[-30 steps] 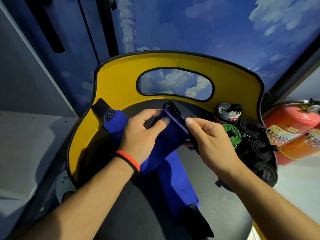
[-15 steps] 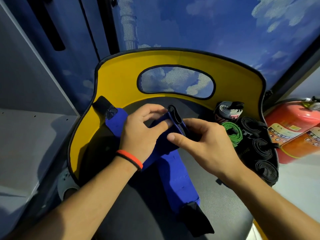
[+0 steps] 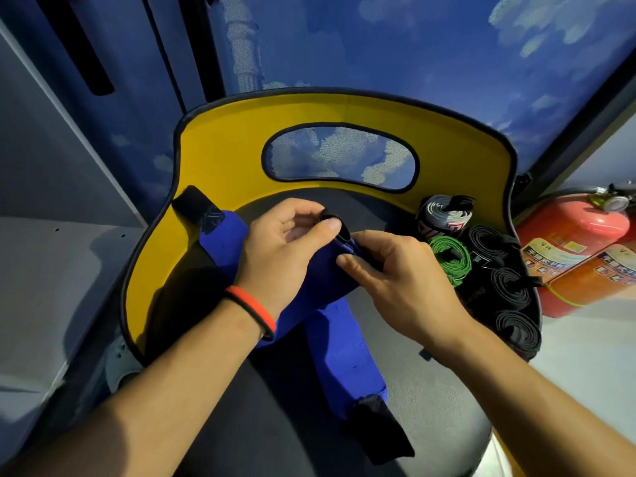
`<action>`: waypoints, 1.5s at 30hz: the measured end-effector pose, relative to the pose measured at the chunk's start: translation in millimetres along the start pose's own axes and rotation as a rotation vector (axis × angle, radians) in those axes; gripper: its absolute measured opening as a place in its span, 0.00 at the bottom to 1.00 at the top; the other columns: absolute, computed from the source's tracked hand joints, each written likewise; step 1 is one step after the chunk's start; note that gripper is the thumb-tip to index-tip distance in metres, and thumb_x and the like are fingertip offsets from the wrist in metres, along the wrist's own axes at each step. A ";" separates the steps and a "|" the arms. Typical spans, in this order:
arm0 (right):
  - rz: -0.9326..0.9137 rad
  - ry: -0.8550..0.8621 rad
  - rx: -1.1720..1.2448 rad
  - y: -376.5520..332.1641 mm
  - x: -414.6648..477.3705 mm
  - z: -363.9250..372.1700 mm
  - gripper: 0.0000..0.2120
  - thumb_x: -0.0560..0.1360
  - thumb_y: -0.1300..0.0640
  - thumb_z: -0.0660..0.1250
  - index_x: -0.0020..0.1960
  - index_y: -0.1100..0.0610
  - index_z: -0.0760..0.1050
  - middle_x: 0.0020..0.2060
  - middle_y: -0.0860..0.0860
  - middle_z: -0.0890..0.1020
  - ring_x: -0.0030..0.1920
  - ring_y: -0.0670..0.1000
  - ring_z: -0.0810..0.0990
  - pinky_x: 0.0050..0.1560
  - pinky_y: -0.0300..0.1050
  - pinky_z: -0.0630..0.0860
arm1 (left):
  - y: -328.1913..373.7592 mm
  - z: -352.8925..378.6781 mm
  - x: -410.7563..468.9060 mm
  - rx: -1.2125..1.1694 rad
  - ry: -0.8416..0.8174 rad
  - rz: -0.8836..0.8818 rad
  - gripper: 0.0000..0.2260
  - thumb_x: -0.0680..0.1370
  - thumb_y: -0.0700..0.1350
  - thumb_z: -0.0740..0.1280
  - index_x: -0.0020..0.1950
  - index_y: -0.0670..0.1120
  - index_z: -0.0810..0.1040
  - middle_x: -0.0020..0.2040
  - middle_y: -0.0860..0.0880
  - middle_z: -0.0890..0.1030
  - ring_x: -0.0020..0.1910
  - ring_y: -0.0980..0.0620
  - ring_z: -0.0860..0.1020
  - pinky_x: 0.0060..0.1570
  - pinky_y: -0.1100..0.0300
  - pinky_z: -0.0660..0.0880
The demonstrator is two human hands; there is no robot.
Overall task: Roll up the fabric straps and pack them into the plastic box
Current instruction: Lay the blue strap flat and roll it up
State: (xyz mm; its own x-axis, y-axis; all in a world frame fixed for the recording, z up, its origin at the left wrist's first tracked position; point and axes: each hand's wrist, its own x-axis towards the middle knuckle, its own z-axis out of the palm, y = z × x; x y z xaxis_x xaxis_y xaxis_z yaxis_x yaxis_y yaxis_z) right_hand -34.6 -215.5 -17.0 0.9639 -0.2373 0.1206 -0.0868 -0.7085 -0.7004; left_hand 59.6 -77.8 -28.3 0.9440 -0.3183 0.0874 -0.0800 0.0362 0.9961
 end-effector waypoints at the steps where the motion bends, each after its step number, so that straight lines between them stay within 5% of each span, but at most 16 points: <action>1: -0.006 -0.011 -0.012 -0.4 0.4 0.4 0.07 0.81 0.48 0.66 0.51 0.50 0.80 0.40 0.47 0.83 0.41 0.49 0.81 0.42 0.56 0.77 | 0.1 -0.1 1.9 0.004 0.035 -0.011 0.06 0.72 0.40 0.76 0.45 0.50 0.82 0.42 0.50 0.86 0.45 0.55 0.84 0.45 0.65 0.77; 6: -0.070 -0.036 -0.159 -5.9 0.0 2.9 0.09 0.82 0.47 0.64 0.48 0.51 0.77 0.34 0.47 0.79 0.35 0.49 0.76 0.37 0.55 0.75 | 3.8 4.7 2.0 0.135 0.201 -0.056 0.02 0.74 0.43 0.69 0.40 0.47 0.80 0.31 0.52 0.80 0.33 0.56 0.76 0.36 0.62 0.75; 10: -0.110 -0.004 -0.232 -5.7 0.6 1.0 0.09 0.82 0.47 0.62 0.49 0.51 0.75 0.37 0.47 0.80 0.38 0.53 0.77 0.38 0.56 0.76 | 3.6 -2.3 12.0 0.047 0.324 -0.149 0.03 0.73 0.48 0.64 0.43 0.51 0.76 0.39 0.46 0.84 0.40 0.47 0.84 0.46 0.45 0.82; 14: -0.149 0.069 -0.217 -4.6 2.4 -4.4 0.09 0.81 0.46 0.58 0.52 0.49 0.73 0.41 0.46 0.80 0.39 0.55 0.79 0.39 0.56 0.78 | 9.9 -8.5 14.2 -0.008 0.121 -0.242 0.02 0.81 0.39 0.67 0.51 0.45 0.76 0.42 0.44 0.84 0.40 0.51 0.84 0.45 0.56 0.82; 18: -0.197 0.121 -0.124 -6.9 8.6 -20.1 0.06 0.83 0.51 0.61 0.57 0.49 0.75 0.44 0.47 0.81 0.42 0.54 0.81 0.41 0.55 0.78 | 13.1 -29.6 -0.3 -0.022 -0.236 -0.162 0.13 0.78 0.50 0.71 0.60 0.46 0.79 0.55 0.49 0.85 0.59 0.51 0.82 0.60 0.56 0.77; 21: -0.276 0.191 -0.144 -11.8 15.8 -32.7 0.10 0.83 0.54 0.63 0.61 0.54 0.78 0.50 0.51 0.79 0.49 0.54 0.77 0.49 0.52 0.74 | 20.7 -41.2 -8.7 0.101 -0.419 -0.025 0.20 0.72 0.52 0.74 0.62 0.52 0.78 0.59 0.55 0.84 0.63 0.57 0.80 0.62 0.60 0.76; 26: -0.339 0.154 -0.132 -28.7 20.6 -38.8 0.12 0.82 0.54 0.64 0.61 0.55 0.80 0.47 0.51 0.78 0.48 0.50 0.75 0.50 0.47 0.72 | 33.8 -27.1 -6.4 0.498 -0.250 0.124 0.09 0.81 0.54 0.66 0.61 0.60 0.77 0.55 0.57 0.83 0.55 0.58 0.80 0.56 0.54 0.79; 31: -0.173 0.280 0.222 -40.0 23.1 -44.3 0.09 0.79 0.54 0.71 0.58 0.55 0.83 0.47 0.46 0.85 0.46 0.45 0.82 0.46 0.48 0.80 | 44.1 -13.0 -2.9 0.404 -0.203 0.124 0.14 0.81 0.57 0.61 0.56 0.47 0.75 0.51 0.47 0.83 0.51 0.47 0.81 0.54 0.40 0.78; 36: -0.058 0.237 0.638 -45.5 9.8 -41.0 0.16 0.78 0.56 0.73 0.65 0.56 0.78 0.57 0.48 0.84 0.58 0.45 0.82 0.60 0.45 0.80 | 68.5 -3.8 -2.4 0.153 -0.120 0.092 0.09 0.84 0.52 0.62 0.60 0.52 0.77 0.53 0.52 0.85 0.53 0.53 0.83 0.53 0.51 0.79; 39: -0.044 0.129 0.605 -40.3 2.6 -28.9 0.14 0.79 0.54 0.71 0.62 0.57 0.80 0.56 0.50 0.86 0.58 0.49 0.84 0.61 0.54 0.80 | 81.1 -1.9 0.0 -0.020 -0.074 -0.009 0.14 0.82 0.53 0.63 0.65 0.50 0.76 0.59 0.48 0.84 0.58 0.48 0.82 0.59 0.44 0.79; 42: -0.017 0.073 0.511 -39.9 -2.1 -13.2 0.15 0.80 0.46 0.66 0.63 0.50 0.79 0.57 0.45 0.85 0.59 0.49 0.83 0.62 0.60 0.78 | 84.5 2.5 5.2 -0.088 -0.029 -0.100 0.13 0.77 0.56 0.66 0.56 0.50 0.79 0.57 0.44 0.84 0.58 0.42 0.82 0.61 0.38 0.77; 45: 0.081 0.107 0.516 -42.8 -2.1 -0.1 0.10 0.84 0.51 0.61 0.61 0.51 0.77 0.56 0.46 0.84 0.57 0.50 0.82 0.62 0.60 0.77 | 72.1 6.6 14.2 -0.023 0.075 -0.217 0.31 0.68 0.65 0.64 0.64 0.48 0.77 0.62 0.44 0.82 0.61 0.42 0.80 0.64 0.39 0.75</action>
State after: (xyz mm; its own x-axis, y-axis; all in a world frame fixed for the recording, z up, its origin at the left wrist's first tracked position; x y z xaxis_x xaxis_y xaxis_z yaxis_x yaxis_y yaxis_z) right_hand -32.9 -184.8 12.8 0.9258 -0.3633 0.1042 0.0014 -0.2723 -0.9622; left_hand 65.1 -86.0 44.7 0.9594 -0.2499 -0.1303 0.1338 -0.0031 0.9910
